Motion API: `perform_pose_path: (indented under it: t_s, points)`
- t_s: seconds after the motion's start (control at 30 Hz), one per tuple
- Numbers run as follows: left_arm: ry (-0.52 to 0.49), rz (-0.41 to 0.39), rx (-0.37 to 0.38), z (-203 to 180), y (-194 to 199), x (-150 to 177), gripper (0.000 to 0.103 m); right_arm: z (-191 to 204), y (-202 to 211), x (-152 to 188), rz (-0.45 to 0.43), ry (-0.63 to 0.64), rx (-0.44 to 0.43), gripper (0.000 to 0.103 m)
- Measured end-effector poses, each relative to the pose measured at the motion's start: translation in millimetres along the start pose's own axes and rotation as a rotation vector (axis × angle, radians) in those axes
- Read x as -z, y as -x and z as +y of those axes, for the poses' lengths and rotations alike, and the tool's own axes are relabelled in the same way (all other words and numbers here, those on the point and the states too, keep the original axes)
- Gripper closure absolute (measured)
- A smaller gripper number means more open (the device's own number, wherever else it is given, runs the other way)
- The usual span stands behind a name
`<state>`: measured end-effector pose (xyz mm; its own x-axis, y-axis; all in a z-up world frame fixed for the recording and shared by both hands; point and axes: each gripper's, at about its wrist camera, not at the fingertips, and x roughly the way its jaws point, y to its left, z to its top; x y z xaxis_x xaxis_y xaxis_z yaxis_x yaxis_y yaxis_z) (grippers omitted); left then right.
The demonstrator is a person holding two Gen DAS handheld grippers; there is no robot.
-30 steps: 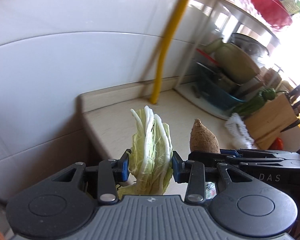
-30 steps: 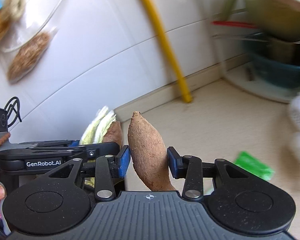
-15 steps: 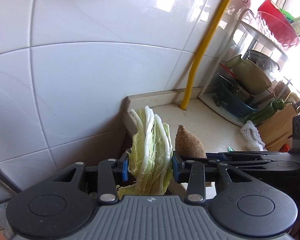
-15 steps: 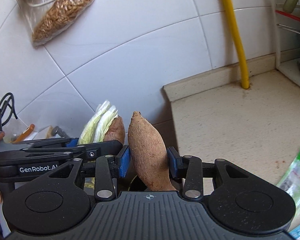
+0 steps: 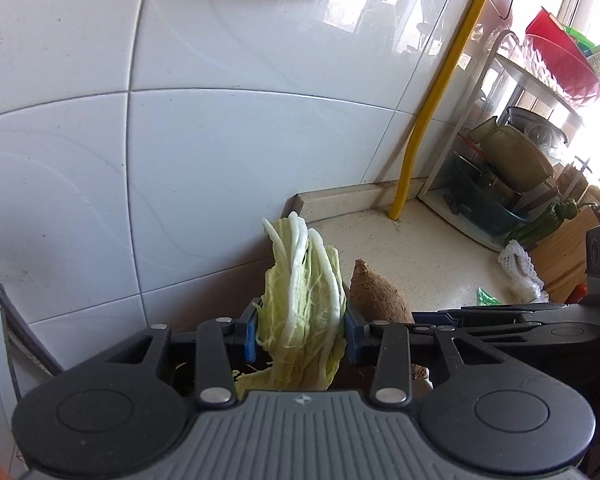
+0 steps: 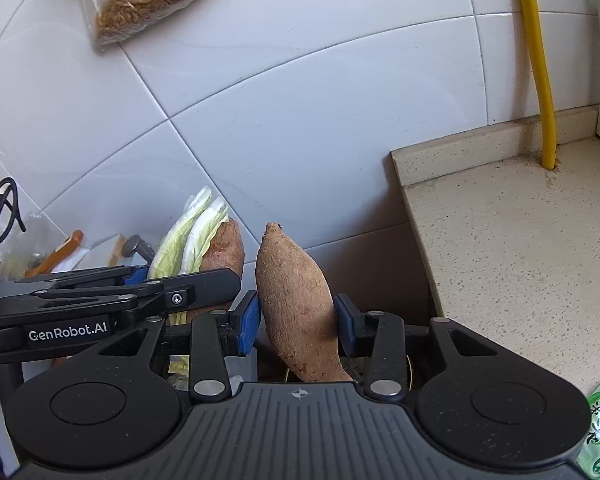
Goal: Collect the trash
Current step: 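Carry the cabbage stalks and sweet potato with both tools over the bin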
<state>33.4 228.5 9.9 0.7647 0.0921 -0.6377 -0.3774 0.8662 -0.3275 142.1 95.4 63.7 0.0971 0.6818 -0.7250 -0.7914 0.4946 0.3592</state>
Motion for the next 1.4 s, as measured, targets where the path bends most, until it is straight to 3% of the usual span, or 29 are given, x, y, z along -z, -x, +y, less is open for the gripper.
perform_pose_path:
  t_s: [0.63, 1.4]
  points:
    - [-0.018, 0.063, -0.006, 37, -3, 14, 0.066, 22, -33, 20, 0.058, -0.039, 0.022, 0.055]
    - [-0.041, 0.124, -0.037, 46, -32, 16, 0.066, 13, -63, 31, 0.105, -0.092, 0.050, 0.055]
